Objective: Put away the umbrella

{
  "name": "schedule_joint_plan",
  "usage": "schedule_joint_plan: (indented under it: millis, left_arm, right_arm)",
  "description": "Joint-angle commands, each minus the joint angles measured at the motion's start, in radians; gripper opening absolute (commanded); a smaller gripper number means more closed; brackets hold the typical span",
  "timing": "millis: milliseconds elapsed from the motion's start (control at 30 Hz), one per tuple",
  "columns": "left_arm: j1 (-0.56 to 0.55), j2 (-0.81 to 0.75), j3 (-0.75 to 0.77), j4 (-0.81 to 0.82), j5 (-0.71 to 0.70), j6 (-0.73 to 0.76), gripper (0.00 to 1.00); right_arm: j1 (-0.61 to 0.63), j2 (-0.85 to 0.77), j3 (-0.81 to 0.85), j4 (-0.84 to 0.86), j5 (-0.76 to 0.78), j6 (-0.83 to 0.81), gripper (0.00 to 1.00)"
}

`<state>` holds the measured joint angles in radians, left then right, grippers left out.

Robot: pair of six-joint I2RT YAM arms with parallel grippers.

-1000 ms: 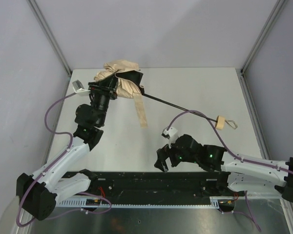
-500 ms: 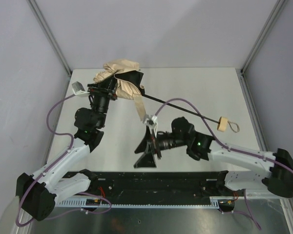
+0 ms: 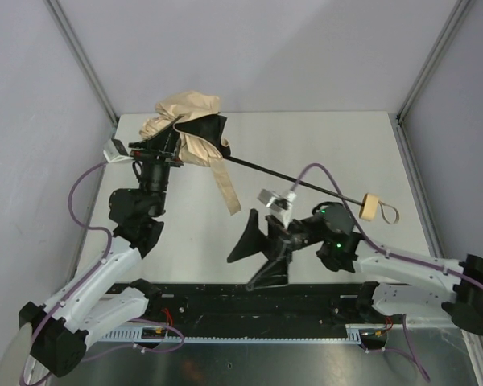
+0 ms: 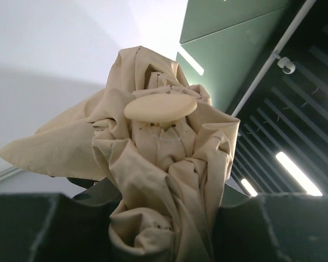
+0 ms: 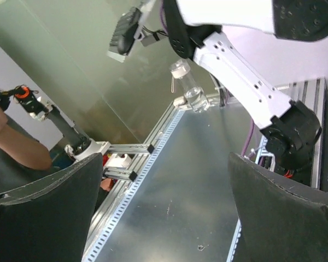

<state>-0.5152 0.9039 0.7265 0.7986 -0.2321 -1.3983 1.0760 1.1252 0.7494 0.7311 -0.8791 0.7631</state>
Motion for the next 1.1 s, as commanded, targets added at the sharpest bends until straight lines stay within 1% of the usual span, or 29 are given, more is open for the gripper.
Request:
schedule_joint_plan:
  millis: [0,100,167,333,433,600,733,833,867,900,933,1000,1033,1067]
  left_arm:
    - [-0.006,-0.049,0.049,0.091,-0.007,0.005,0.0]
    - [-0.003,-0.054,0.043,0.092,-0.019,-0.005,0.0]
    - [0.006,-0.058,0.042,0.093,-0.022,-0.011,0.0]
    - [0.023,-0.076,0.055,0.093,-0.04,0.029,0.0]
    - [0.051,-0.074,0.069,0.093,-0.031,0.022,0.0]
    - [0.073,-0.067,0.082,0.093,-0.027,0.01,0.0]
    - [0.087,-0.067,0.09,0.093,-0.029,0.036,0.0]
    - [0.091,-0.07,0.097,0.091,-0.044,0.107,0.0]
    - [0.094,-0.069,0.095,0.09,-0.052,0.119,0.0]
    - [0.099,-0.068,0.093,0.09,-0.057,0.133,0.0]
    - [0.104,-0.068,0.088,0.09,-0.062,0.143,0.0]
    - [0.12,-0.071,0.07,0.09,-0.068,0.142,0.0]
    - [0.127,-0.073,0.059,0.09,-0.069,0.136,0.0]
    - [0.134,-0.075,0.05,0.091,-0.07,0.132,0.0]
  right_arm:
    - [0.0,-0.129,-0.079,0.205,-0.001,0.049,0.99]
    - [0.03,-0.211,-0.097,0.162,0.008,0.007,0.99]
    - [0.038,-0.269,-0.109,0.083,0.019,-0.033,0.99]
    - [0.041,-0.405,-0.114,-0.116,0.046,-0.104,0.99]
    - [0.015,-0.495,-0.115,-0.266,0.119,-0.142,0.99]
    - [-0.039,-0.614,-0.116,-0.425,0.181,-0.158,0.99]
    - [-0.059,-0.739,-0.116,-0.627,0.383,-0.187,1.0]
    - [-0.06,-0.834,-0.1,-0.84,0.655,-0.192,0.98]
    - [-0.06,-0.859,-0.087,-0.918,0.756,-0.187,0.93]
    - [-0.061,-0.875,-0.069,-0.991,0.86,-0.176,0.82]
    - [-0.061,-0.881,-0.044,-1.063,0.953,-0.17,0.69]
    - [-0.061,-0.86,0.021,-1.207,1.113,-0.152,0.37]
    - [-0.061,-0.831,0.062,-1.276,1.189,-0.142,0.22]
    - [-0.061,-0.801,0.104,-1.345,1.253,-0.132,0.11]
